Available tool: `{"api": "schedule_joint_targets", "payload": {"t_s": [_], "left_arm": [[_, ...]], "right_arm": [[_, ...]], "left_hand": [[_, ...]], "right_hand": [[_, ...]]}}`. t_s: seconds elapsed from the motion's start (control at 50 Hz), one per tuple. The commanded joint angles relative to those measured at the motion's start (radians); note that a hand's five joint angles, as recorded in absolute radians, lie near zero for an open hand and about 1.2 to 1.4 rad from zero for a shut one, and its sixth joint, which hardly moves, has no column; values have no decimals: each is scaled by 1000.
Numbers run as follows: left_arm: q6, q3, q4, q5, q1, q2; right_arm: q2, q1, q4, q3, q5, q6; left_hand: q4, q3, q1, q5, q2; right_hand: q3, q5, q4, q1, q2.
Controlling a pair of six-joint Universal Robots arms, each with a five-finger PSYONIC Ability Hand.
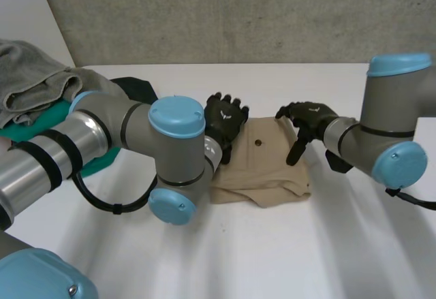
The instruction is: Fold the laundry.
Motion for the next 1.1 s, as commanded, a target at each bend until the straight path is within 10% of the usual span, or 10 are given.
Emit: {"api": "schedule_joint_targets", "payload": {"t_s": [0.02, 0.22, 0.44, 0.6, 0.8, 1.1], "left_arm": [[62, -17, -41, 4, 7, -27], [63, -6, -90, 7, 7, -46], [7, -75, -83, 70, 22, 163], [-141, -263, -46, 239, 78, 410], [-237, -431, -14, 422, 122, 514], [-239, -457, -12, 425, 121, 517]], "right_arm": [[64, 32, 2, -9, 46, -94], [72, 40, -4, 7, 56, -148], [-259, 25, -216, 262, 56, 21], [-381, -144, -274, 556, 14, 197], [-335, -165, -355, 721, -221, 237], [-169, -90, -408, 594, -216, 277]], "left_hand": [[26, 18, 34, 6, 24], [23, 15, 31, 3, 21], [-3, -11, 4, -23, -5], [-15, -23, -7, -35, -17], [-9, -17, -2, -29, -11], [0, -8, 7, -21, -2]], "right_hand": [[-36, -62, -56, -25, -42], [-36, -62, -56, -25, -42], [-36, -62, -56, -25, -42], [-36, -62, -56, -25, -42], [-36, -62, -56, -25, -42], [-36, -62, -56, -25, -42]]}}
